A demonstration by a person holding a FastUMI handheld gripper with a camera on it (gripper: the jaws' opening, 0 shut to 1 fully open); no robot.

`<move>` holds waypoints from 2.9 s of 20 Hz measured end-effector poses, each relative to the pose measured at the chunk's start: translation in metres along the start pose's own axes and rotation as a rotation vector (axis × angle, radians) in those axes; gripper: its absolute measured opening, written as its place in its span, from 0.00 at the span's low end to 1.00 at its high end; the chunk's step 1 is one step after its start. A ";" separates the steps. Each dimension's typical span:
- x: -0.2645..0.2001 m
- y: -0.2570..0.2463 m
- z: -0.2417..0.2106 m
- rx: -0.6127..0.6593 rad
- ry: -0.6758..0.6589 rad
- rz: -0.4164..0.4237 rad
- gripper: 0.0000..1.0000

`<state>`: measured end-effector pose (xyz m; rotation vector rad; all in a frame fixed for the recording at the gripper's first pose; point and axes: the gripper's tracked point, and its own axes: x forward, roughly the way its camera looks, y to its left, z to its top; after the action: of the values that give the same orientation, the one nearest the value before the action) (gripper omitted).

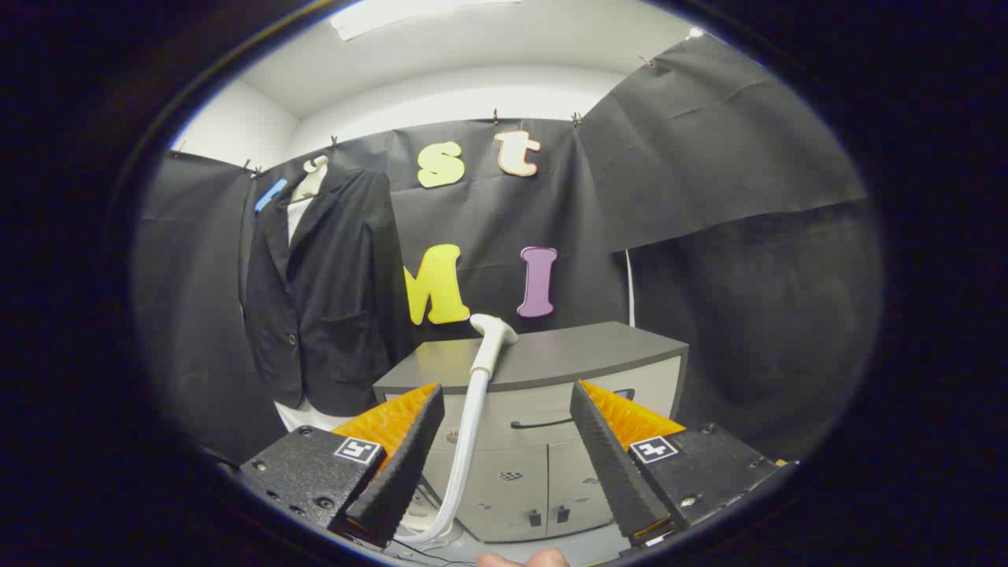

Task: Iron the clothes twice with a garment steamer, once on the left side and once on the right side.

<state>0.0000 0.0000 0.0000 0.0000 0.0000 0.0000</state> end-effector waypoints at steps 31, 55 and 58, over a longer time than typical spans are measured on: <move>0.000 0.019 -0.001 -0.022 0.102 -0.133 1.00; 0.255 0.047 -0.006 -0.048 0.491 -0.039 0.99; 0.271 0.041 -0.021 -0.044 0.549 -0.047 0.98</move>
<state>0.2711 0.0405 -0.0206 -0.0440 0.5495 -0.0474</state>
